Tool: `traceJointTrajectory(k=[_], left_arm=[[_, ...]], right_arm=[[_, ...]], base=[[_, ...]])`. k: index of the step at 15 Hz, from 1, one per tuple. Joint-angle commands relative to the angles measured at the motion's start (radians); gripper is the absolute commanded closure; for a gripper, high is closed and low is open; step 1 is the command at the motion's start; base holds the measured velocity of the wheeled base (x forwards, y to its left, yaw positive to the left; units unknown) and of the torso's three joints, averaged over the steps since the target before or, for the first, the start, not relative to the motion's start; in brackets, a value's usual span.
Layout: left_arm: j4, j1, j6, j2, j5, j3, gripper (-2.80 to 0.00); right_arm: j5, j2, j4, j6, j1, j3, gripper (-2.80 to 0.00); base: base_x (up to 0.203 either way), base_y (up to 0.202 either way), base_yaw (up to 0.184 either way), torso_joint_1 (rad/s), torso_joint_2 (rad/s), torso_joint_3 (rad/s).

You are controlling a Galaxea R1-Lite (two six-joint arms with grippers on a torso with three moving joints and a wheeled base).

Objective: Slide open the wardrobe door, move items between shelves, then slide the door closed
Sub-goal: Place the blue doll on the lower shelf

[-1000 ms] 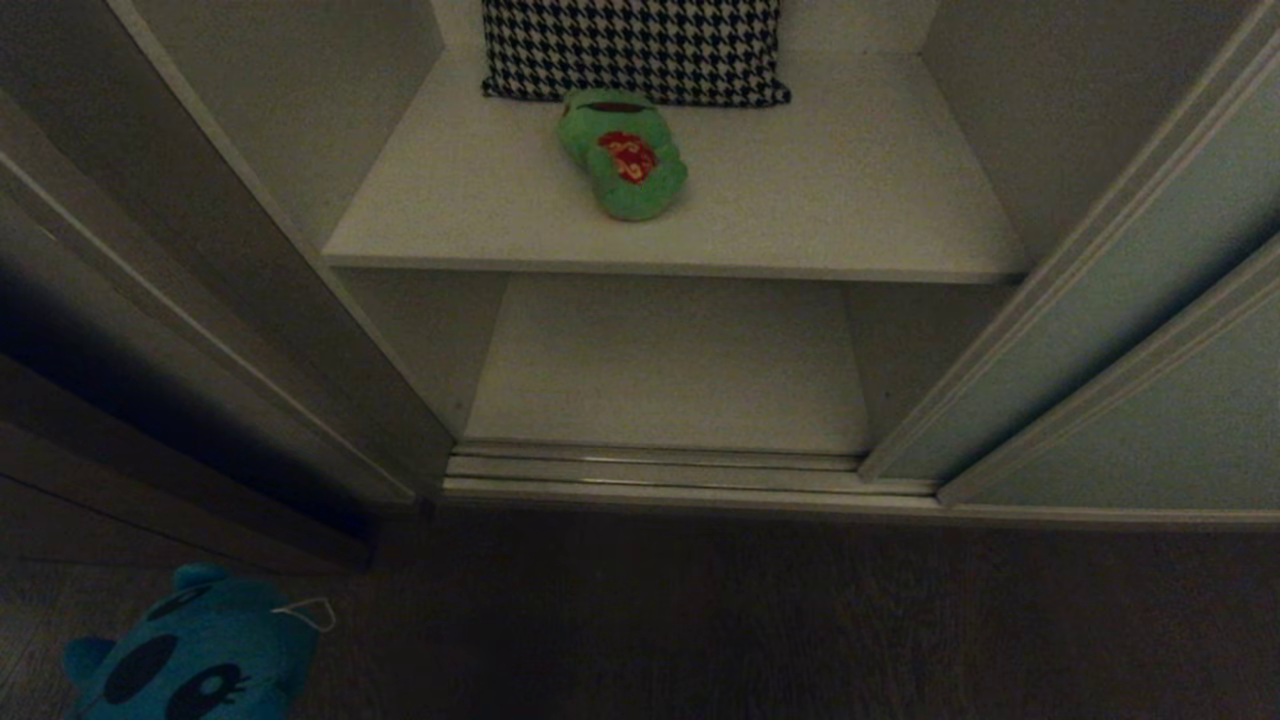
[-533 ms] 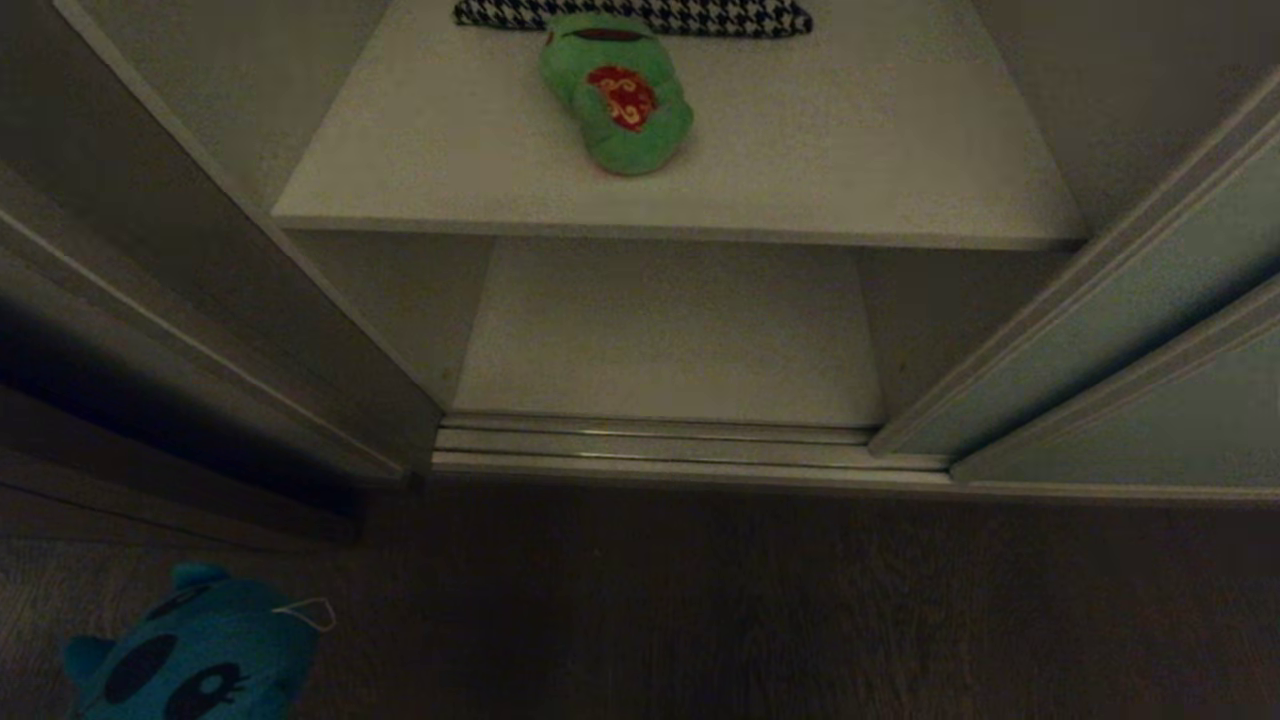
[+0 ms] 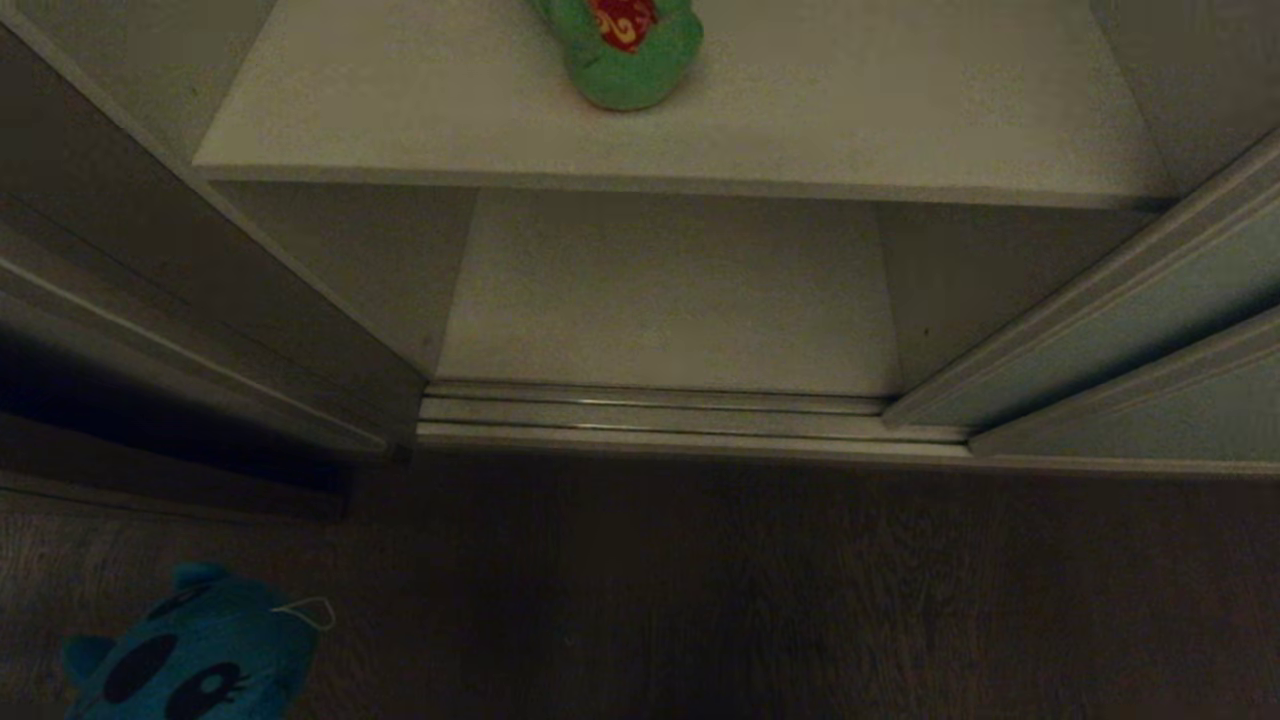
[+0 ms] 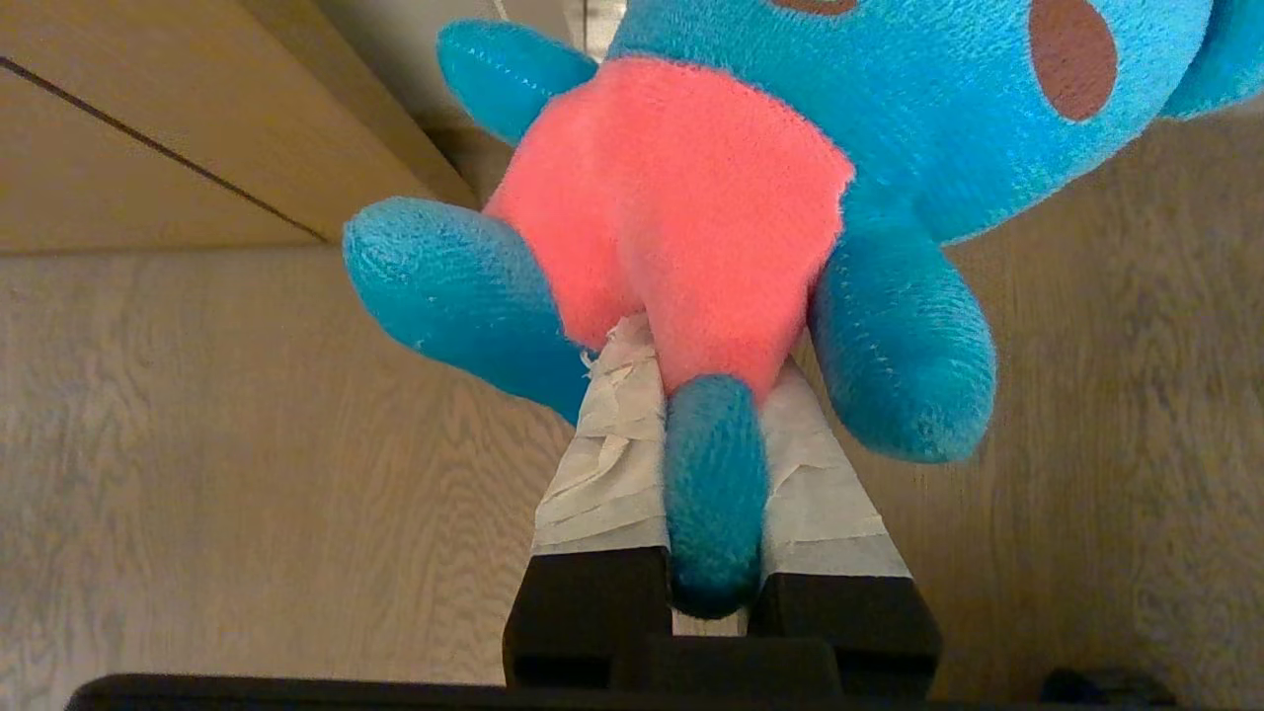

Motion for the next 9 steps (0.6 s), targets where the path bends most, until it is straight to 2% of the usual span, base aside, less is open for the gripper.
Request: traceJointTrajectory(k=[1, 9], left_arm=[[0.0, 0.0, 0.0, 0.004, -0.001, 0.0, 0.0], [-0.001, 0.0, -0.009, 0.004, 0.001, 0.0, 0.0]], right_arm=[[0.001, 0.0, 0.0, -0.001, 0.0, 0.0, 0.0], [0.001, 0.0, 0.0, -0.001, 0.0, 0.0, 0.0]], base=[[0.0, 0.0, 0.0, 0.0, 0.0, -0.201], [0.0, 0.0, 0.0, 0.001, 0.0, -0.195]])
